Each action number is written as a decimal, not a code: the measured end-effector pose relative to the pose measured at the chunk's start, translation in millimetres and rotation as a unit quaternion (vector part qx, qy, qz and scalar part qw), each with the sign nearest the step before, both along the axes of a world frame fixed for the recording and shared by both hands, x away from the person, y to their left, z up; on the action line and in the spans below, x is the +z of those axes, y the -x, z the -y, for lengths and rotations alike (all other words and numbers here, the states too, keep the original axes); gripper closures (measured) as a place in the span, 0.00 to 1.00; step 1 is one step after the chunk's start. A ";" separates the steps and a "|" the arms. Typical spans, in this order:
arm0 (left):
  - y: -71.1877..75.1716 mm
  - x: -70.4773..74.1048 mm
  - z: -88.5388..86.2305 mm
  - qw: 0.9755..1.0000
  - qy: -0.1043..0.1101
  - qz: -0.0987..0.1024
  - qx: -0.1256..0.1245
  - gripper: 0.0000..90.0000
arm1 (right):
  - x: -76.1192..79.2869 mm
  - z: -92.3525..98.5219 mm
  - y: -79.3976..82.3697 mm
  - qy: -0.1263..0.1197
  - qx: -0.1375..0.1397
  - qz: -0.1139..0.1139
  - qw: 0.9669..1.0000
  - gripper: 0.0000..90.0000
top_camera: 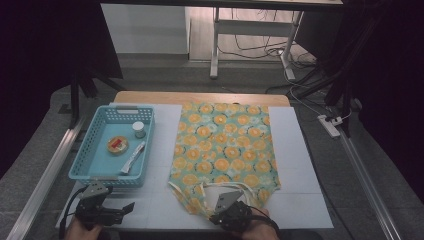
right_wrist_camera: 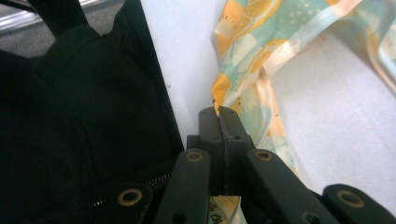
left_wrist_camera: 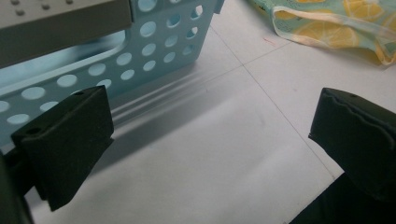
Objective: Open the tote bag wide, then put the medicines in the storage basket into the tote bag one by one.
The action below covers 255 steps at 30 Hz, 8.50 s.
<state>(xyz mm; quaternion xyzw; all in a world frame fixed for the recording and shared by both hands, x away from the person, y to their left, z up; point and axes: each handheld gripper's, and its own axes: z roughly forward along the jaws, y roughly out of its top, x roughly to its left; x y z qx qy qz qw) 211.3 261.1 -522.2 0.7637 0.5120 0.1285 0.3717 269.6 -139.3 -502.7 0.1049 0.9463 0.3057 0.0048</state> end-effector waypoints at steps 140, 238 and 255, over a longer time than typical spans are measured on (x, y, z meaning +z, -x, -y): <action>-1.4 -0.5 -0.7 1.000 0.003 -0.005 0.003 0.00 | -17.1 14.8 -147.4 0.018 -0.101 0.040 0.994 0.34; -1.8 -0.9 -3.9 1.000 0.016 -0.006 0.009 0.00 | 117.5 -12.9 -213.1 -0.140 -0.105 0.021 0.984 1.00; -1.3 -0.8 -6.7 0.999 0.028 -0.004 0.015 0.00 | 117.9 -12.0 -215.6 -0.145 -0.108 0.021 0.983 1.00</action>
